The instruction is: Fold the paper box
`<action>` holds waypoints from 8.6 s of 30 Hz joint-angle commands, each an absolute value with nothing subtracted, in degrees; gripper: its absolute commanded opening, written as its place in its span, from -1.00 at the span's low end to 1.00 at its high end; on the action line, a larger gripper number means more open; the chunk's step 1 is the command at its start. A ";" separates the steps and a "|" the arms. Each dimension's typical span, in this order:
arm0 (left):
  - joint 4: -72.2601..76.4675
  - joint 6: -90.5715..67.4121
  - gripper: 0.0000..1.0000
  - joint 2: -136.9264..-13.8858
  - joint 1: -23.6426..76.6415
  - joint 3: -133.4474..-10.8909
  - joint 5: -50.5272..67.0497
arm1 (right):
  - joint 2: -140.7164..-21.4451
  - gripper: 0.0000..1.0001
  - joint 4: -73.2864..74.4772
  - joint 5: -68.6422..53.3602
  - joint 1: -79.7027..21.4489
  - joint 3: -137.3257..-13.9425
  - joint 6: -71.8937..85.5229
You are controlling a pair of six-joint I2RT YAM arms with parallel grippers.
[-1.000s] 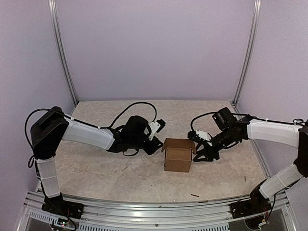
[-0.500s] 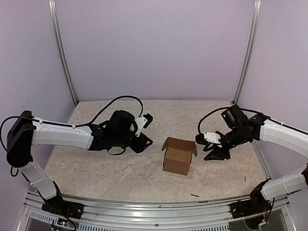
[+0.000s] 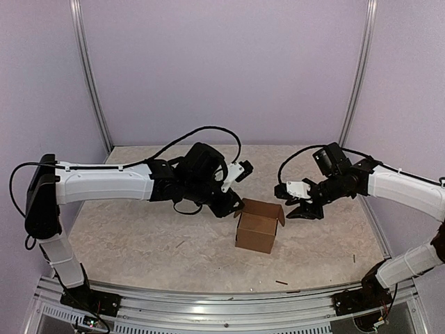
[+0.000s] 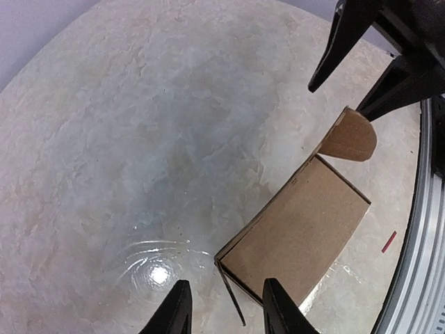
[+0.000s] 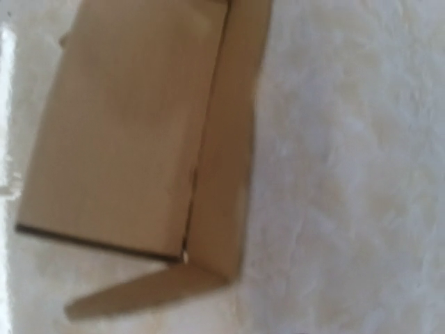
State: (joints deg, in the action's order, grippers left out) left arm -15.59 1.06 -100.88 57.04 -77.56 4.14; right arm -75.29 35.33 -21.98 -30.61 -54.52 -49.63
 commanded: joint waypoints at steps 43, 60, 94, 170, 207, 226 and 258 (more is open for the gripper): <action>-27.25 -4.69 -1.00 -112.19 57.22 -91.05 1.16 | -70.53 0.03 23.96 -19.92 -42.99 -45.90 -36.76; -28.45 -8.80 -0.98 -113.57 58.10 -92.76 3.56 | -71.28 -0.14 22.23 -17.98 -42.97 -45.80 -35.67; -26.86 -14.42 -1.00 -113.12 59.67 -90.55 3.34 | -69.70 -0.16 25.31 -16.46 -42.97 -43.04 -37.45; -16.61 -13.36 -1.00 -109.89 64.51 -82.05 -6.20 | -66.67 -0.19 32.67 -18.22 -41.47 -46.28 -36.60; -14.43 -17.27 -1.00 -108.69 66.80 -77.84 -9.84 | -64.78 -0.17 34.61 -18.48 -41.48 -44.74 -39.08; -13.30 -17.58 -1.00 -109.87 67.15 -77.78 -9.93 | -65.14 -0.18 32.26 -17.05 -41.48 -43.76 -37.20; -24.24 -17.80 -1.00 -114.52 66.68 -86.73 -6.74 | -64.17 -0.17 35.01 -18.31 -41.48 -43.69 -39.68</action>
